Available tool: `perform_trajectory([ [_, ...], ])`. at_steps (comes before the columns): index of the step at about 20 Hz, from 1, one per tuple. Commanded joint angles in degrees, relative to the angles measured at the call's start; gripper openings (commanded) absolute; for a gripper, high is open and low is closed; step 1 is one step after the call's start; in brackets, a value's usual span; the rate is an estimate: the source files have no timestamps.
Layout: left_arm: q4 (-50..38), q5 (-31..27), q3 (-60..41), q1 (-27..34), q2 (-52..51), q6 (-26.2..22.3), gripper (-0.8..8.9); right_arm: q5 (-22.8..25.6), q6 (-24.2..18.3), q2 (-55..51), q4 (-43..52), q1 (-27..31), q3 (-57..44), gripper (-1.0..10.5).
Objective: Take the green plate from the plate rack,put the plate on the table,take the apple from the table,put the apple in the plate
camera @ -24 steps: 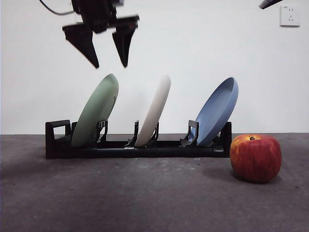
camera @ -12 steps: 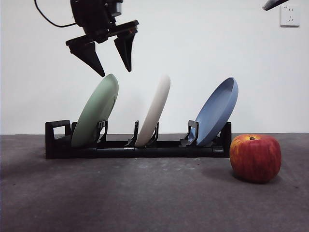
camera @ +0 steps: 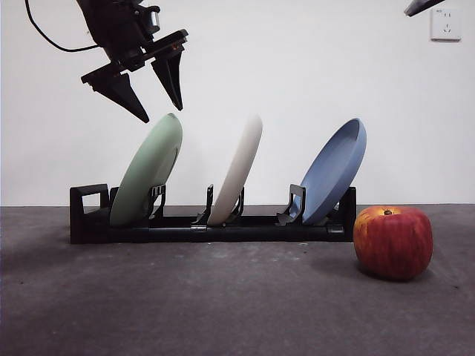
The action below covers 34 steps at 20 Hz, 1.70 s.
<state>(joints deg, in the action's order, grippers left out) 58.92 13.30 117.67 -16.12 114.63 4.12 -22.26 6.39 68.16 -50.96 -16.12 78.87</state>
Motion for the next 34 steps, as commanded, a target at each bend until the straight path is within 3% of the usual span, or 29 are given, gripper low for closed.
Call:
perform_trajectory([
  [1, -0.59, 0.42, 0.02, 0.17, 1.18, 0.11, 3.05, 0.22, -0.44, 0.24, 0.39, -0.04, 0.37, 6.0],
  [10, -1.49, 0.20, 0.02, -0.44, 3.89, 0.13, 2.73, 0.24, -0.44, 0.24, 0.35, -0.04, 0.37, 6.0],
  [11, -1.64, 0.20, 0.02, -0.44, 3.91, 0.13, 2.25, 0.24, -0.44, 0.24, 0.35, -0.04, 0.37, 6.0],
  [13, -1.57, 0.22, 0.02, -0.68, 3.91, -0.13, -0.26, 0.24, -0.44, 0.24, 0.35, -0.04, 0.37, 6.0],
  [22, -1.22, 0.74, 0.59, -2.12, 3.89, 0.28, -0.08, 1.68, -0.42, 0.24, 0.33, -0.04, 0.37, 6.0],
  [25, -0.55, 3.54, 4.46, -3.34, 3.89, 0.37, -0.08, 1.70, -0.44, 0.24, 0.33, -0.04, 0.37, 5.9],
  [30, 5.33, 3.78, 19.47, -5.95, 3.89, 0.02, -0.08, 1.73, -0.44, 0.24, 0.35, -0.04, 0.37, 6.0],
  [34, 15.96, 2.36, 35.80, -8.48, 3.89, -4.04, -0.08, 1.97, -0.46, 0.24, 0.48, -0.02, 0.37, 6.0],
])
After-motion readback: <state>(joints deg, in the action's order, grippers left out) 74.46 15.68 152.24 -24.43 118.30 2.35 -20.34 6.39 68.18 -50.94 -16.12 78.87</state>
